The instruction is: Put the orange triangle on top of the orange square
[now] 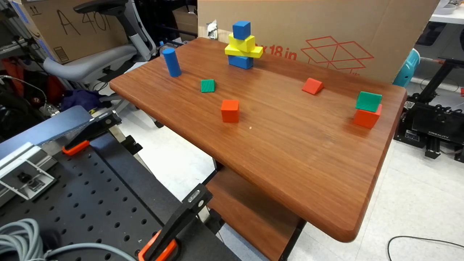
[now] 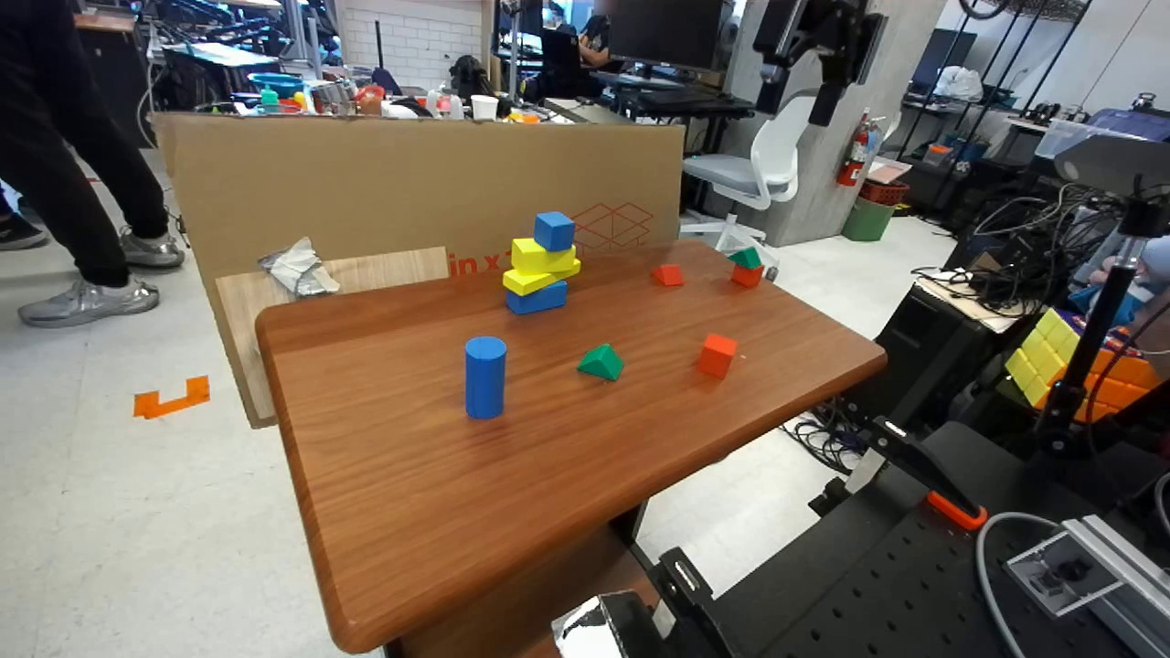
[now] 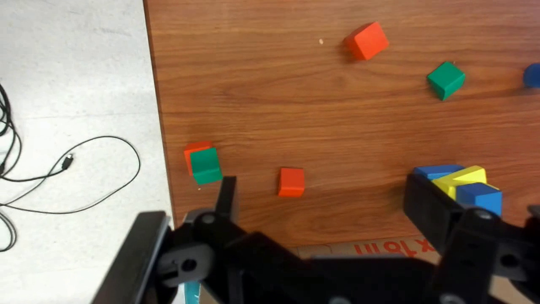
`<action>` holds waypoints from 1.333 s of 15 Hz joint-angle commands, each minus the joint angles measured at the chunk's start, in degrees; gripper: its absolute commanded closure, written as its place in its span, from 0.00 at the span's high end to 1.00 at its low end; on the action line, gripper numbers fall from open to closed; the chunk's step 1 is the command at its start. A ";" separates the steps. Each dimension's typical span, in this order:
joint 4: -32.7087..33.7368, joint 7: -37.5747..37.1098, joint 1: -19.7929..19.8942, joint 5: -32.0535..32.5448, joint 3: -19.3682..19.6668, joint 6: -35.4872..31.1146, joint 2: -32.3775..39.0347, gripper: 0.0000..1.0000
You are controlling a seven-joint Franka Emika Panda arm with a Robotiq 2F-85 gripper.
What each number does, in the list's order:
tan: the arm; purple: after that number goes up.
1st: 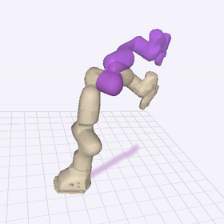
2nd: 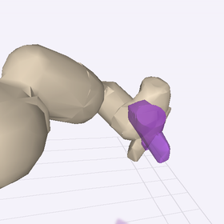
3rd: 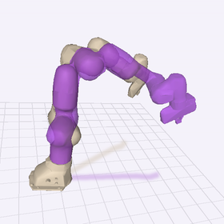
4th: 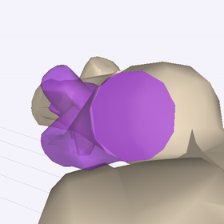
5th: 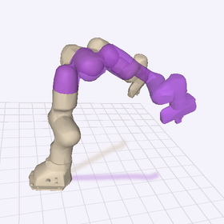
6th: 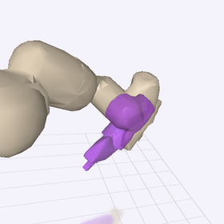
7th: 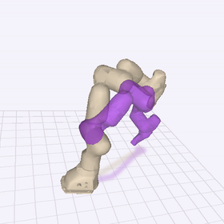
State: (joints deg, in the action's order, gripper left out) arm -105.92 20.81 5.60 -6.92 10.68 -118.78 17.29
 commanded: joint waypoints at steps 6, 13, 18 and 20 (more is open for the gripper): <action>13.42 -8.29 3.74 0.20 -4.23 -4.25 15.55 1.00; 17.53 -14.49 2.66 1.03 -5.93 -8.24 24.28 1.00; 20.42 -17.56 1.08 3.44 -5.64 -7.65 29.19 1.00; 21.31 -18.42 0.58 4.49 -5.47 -7.32 30.54 0.97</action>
State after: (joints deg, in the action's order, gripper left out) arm -87.69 4.63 6.79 -4.52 5.12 -126.22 45.13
